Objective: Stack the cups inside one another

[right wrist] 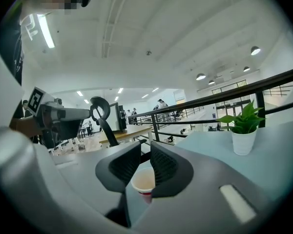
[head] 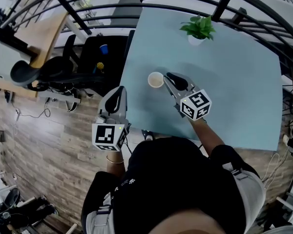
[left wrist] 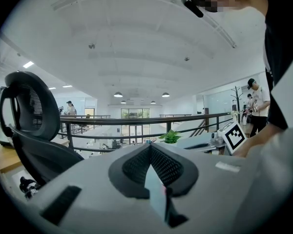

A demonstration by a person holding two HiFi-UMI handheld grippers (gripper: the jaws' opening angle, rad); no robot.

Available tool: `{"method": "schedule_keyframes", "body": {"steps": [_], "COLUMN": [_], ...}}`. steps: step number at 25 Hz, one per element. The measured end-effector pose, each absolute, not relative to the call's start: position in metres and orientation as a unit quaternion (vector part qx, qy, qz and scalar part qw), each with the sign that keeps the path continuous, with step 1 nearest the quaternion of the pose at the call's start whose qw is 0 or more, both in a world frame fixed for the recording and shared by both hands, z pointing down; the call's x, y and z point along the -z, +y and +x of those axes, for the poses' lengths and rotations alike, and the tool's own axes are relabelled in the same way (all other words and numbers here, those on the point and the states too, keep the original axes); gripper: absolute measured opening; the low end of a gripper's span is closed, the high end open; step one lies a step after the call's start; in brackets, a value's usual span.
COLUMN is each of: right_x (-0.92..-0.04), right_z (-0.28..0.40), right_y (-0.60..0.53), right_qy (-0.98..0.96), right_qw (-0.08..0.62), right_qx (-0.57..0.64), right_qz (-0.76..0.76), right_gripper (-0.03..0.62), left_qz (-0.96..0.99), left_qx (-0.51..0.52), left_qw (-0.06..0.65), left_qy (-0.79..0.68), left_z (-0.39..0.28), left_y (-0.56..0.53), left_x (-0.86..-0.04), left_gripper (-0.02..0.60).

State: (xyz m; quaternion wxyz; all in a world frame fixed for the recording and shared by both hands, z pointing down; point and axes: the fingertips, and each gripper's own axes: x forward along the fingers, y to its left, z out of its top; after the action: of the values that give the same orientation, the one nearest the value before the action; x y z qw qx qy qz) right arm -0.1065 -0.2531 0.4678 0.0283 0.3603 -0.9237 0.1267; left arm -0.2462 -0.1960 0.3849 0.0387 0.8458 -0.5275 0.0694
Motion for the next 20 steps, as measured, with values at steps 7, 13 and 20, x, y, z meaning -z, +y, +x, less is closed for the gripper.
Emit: {"method": "schedule_keyframes", "body": {"steps": [7,13,20], "right_x": [-0.443,-0.427,-0.413], "right_z": [-0.079,-0.055,-0.039], "right_y": [-0.246,-0.235,-0.229], "right_qy": [-0.912,-0.902,-0.894], "right_qw": [-0.010,-0.026,-0.027], "right_qx": [-0.128,-0.122,-0.101], "right_qz": [0.389,0.414,0.435], "right_gripper": [0.012,0.011,0.011], "left_qz": [0.863,0.877,0.890], "left_qx": [-0.070,-0.073,-0.066], "left_qw": [0.039,0.046,0.048], "left_qy": [-0.500,-0.472,-0.450], "left_z": [-0.226,-0.204,-0.190], "left_y": [-0.205,-0.211,-0.217], "left_x": [-0.385,-0.391,-0.391], "left_gripper": [-0.008,-0.008,-0.008]}}
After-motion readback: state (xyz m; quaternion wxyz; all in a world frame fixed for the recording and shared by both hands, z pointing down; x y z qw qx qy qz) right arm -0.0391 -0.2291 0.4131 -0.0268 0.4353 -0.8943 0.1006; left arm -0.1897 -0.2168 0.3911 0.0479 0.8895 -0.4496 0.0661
